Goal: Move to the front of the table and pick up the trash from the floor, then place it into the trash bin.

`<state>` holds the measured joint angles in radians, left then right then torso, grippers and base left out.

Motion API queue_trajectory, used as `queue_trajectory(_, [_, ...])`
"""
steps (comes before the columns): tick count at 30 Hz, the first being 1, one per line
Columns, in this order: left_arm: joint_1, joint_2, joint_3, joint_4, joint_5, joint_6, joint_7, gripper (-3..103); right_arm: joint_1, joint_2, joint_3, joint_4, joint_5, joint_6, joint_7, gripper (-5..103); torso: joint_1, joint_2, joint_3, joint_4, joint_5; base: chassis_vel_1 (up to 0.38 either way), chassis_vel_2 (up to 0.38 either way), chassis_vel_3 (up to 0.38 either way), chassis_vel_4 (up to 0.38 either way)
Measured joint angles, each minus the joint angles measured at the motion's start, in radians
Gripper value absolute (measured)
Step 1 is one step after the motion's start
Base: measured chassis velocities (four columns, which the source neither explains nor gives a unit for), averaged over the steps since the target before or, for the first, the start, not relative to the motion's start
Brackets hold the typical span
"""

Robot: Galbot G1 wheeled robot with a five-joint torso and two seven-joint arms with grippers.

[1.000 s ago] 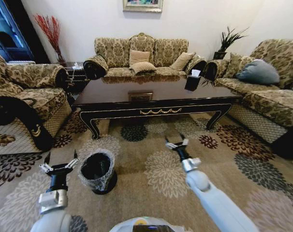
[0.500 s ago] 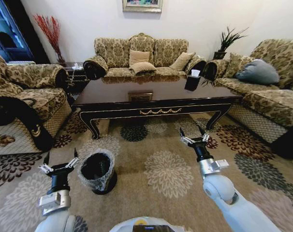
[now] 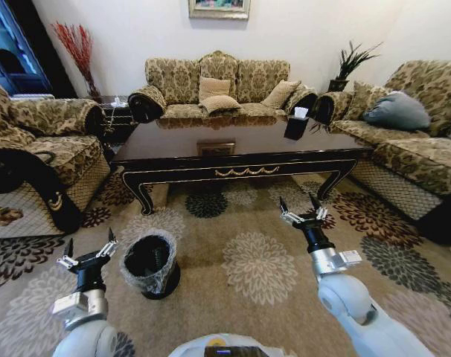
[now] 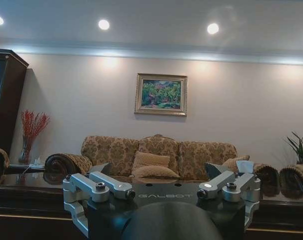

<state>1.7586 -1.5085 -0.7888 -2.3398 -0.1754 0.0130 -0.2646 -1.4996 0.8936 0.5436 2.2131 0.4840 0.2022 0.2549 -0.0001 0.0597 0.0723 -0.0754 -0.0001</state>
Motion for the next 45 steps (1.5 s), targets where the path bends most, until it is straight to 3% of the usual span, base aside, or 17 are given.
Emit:
queue_trajectory(31, [0.005, 0.002, 0.001, 0.001, 0.000, 0.003, 0.011, 100, -0.001, -0.001, 0.004, -0.004, 0.002, 0.003, -0.009, 100, 0.000, 0.000, 0.000, 0.0001, 0.0000, 0.002, -0.001, -0.002, 0.002])
queue_trajectory(45, [0.005, 0.002, 0.001, 0.001, 0.001, 0.003, 0.011, 100, -0.001, -0.001, 0.003, -0.004, 0.001, 0.003, -0.009, 100, 0.000, 0.000, 0.000, -0.0001, 0.0001, 0.152, -0.158, -0.129, 0.147])
